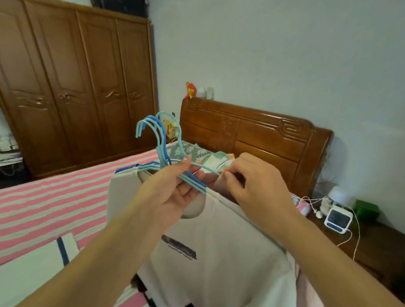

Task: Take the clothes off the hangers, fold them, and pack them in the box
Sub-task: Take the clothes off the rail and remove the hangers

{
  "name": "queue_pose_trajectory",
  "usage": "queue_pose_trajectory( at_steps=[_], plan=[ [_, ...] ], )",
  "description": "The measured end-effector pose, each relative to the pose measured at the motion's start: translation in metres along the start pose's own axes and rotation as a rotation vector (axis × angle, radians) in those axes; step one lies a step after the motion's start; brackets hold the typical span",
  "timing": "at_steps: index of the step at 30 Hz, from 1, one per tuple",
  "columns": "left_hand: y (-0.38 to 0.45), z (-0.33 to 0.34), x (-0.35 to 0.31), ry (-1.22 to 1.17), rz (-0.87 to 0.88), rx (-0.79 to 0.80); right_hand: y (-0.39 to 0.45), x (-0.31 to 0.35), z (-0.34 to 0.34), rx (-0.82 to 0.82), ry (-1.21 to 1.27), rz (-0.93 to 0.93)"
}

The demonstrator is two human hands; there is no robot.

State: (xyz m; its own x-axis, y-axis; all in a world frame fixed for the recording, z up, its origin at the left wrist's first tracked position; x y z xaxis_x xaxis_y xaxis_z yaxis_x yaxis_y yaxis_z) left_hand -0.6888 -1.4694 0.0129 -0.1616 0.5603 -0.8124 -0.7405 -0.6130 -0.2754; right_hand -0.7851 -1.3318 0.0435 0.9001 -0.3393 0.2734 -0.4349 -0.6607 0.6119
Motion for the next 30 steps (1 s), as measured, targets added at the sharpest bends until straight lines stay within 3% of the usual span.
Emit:
queue_pose_trajectory(
  at_steps=[4,10,17,20,26,30],
  plan=[
    [0.049,-0.022,-0.016,-0.038,-0.036,-0.043,0.033,-0.021,0.046,-0.027,0.081,0.087],
    [0.11,-0.062,-0.016,-0.142,-0.001,-0.197,0.064,-0.022,0.123,0.158,0.262,-0.008],
    [0.178,-0.077,-0.009,-0.127,0.117,-0.378,0.098,-0.062,0.187,0.085,0.281,-0.123],
    [0.204,-0.076,-0.004,-0.164,0.212,-0.483,0.11,-0.102,0.204,0.082,0.331,-0.12],
    [0.238,-0.095,0.011,-0.259,0.285,-0.647,0.103,-0.251,0.227,0.129,0.435,0.168],
    [0.253,-0.1,0.032,-0.311,0.228,-0.605,0.093,-0.293,0.243,0.194,0.451,0.185]
  ],
)
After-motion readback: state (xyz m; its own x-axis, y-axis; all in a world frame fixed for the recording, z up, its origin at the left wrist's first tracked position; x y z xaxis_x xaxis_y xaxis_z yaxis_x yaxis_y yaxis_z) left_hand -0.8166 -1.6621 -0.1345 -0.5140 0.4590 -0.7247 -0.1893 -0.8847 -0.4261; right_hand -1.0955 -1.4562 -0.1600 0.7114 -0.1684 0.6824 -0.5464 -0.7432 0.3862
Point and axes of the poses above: each hand's wrist, its own y-axis towards the middle knuckle, its own z-axis out of the palm, x = y × z, the point moved 5 cm from there along y, towards the middle knuckle, and after that the axes turned 1 degree about x, right-handed, at the moved point
